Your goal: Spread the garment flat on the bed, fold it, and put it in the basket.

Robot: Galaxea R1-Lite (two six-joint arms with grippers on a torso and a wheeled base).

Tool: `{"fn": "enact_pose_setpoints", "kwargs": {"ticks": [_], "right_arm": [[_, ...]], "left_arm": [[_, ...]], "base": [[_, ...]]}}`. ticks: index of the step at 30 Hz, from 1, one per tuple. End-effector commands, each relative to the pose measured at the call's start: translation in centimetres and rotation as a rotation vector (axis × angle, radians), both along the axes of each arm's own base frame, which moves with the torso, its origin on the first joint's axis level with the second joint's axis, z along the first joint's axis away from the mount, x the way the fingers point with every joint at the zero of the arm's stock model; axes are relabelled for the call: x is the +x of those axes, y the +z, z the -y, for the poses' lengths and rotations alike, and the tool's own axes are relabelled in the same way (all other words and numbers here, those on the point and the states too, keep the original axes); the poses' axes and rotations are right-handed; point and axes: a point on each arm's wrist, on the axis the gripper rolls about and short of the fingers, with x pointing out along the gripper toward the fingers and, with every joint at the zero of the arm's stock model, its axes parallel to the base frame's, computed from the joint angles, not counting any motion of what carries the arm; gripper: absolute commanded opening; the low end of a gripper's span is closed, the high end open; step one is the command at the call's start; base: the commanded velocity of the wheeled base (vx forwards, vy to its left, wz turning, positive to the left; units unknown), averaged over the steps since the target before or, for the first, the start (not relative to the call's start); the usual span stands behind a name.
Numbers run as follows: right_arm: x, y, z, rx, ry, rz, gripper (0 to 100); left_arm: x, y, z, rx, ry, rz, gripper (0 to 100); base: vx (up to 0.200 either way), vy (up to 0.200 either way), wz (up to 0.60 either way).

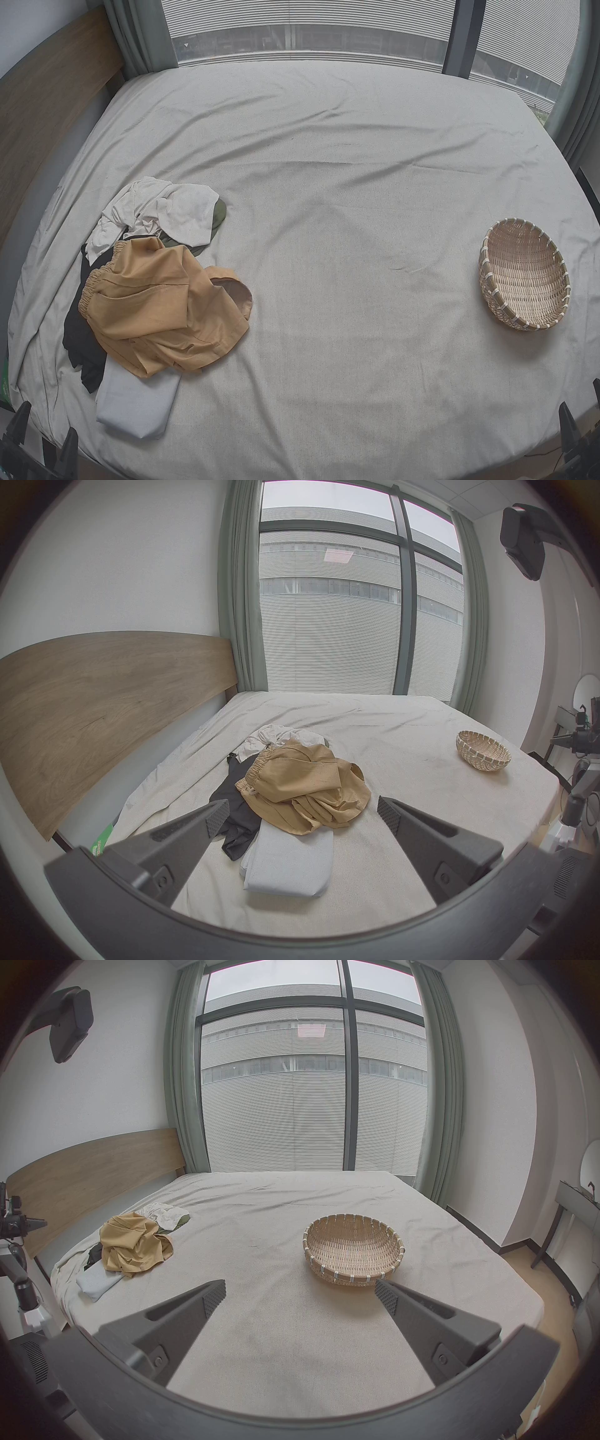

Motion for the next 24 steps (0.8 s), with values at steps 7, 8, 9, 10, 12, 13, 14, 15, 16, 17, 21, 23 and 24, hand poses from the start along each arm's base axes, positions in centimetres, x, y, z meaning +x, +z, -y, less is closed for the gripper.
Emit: {"fn": "enact_pose_setpoints", "kwargs": {"ticks": [7,8,9,10,12,13,14,15,16,17,21,23,24], "right_arm": [[0.1,-0.5,0.0,-0.002,0.001,-0.015,100],[0.1,-0.5,0.0,0.000,0.001,-0.015,100],[0.1,-0.5,0.0,-0.002,0.001,-0.015,100],[0.1,-0.5,0.0,-0.002,0.001,-0.015,100],[0.1,-0.5,0.0,-0.002,0.001,-0.015,100],[0.1,-0.5,0.0,-0.002,0.001,-0.015,100],[0.1,-0.5,0.0,-0.002,0.001,-0.015,100],[0.1,-0.5,0.0,-0.002,0.001,-0.015,100],[0.1,-0.5,0.0,-0.002,0.001,-0.015,100],[0.1,-0.5,0.0,-0.002,0.001,-0.015,100],[0.1,-0.5,0.0,-0.002,0.001,-0.015,100],[0.1,-0.5,0.0,-0.002,0.001,-0.015,100],[0.1,-0.5,0.0,-0.002,0.000,-0.015,100]], "left_arm": [[0.0,-0.5,0.0,0.004,0.000,-0.003,100],[0.0,-0.5,0.0,0.005,0.000,-0.001,100],[0.0,-0.5,0.0,0.005,0.000,-0.001,100],[0.0,-0.5,0.0,0.008,-0.003,-0.001,100],[0.0,-0.5,0.0,0.014,-0.006,-0.001,100],[0.0,-0.5,0.0,0.016,-0.006,-0.001,100],[0.0,-0.5,0.0,0.019,-0.008,-0.001,100],[0.0,-0.5,0.0,0.021,-0.008,0.001,100],[0.0,-0.5,0.0,0.022,-0.008,0.001,100],[0.0,-0.5,0.0,0.025,-0.008,0.003,100],[-0.3,1.2,0.0,0.016,-0.006,0.062,100],[-1.2,6.3,0.0,0.010,-0.008,0.180,100],[-1.1,7.4,0.0,0.005,-0.019,0.175,100]], "base": [[0.000,0.000,0.00],[0.000,0.000,0.00],[0.000,0.000,0.00],[0.000,0.000,0.00],[0.000,0.000,0.00],[0.000,0.000,0.00],[0.000,0.000,0.00],[0.000,0.000,0.00],[0.000,0.000,0.00],[0.000,0.000,0.00],[0.000,0.000,0.00],[0.000,0.000,0.00],[0.000,0.000,0.00]]}}
